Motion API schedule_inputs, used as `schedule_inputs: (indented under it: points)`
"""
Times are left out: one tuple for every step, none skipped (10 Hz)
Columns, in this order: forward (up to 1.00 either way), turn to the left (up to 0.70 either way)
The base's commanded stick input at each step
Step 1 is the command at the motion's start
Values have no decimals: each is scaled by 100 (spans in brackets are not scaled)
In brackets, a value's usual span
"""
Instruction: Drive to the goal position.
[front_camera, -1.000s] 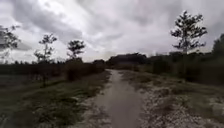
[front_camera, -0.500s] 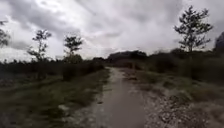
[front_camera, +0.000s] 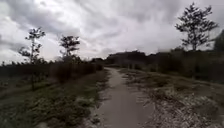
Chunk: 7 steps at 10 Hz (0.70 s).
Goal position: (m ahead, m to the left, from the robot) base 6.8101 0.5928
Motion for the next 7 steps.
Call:
schedule_inputs:
  points:
    - [85, 0]
    - [85, 0]
    - [85, 0]
    - [85, 0]
    - [85, 0]
    - [85, 0]
    - [85, 0]
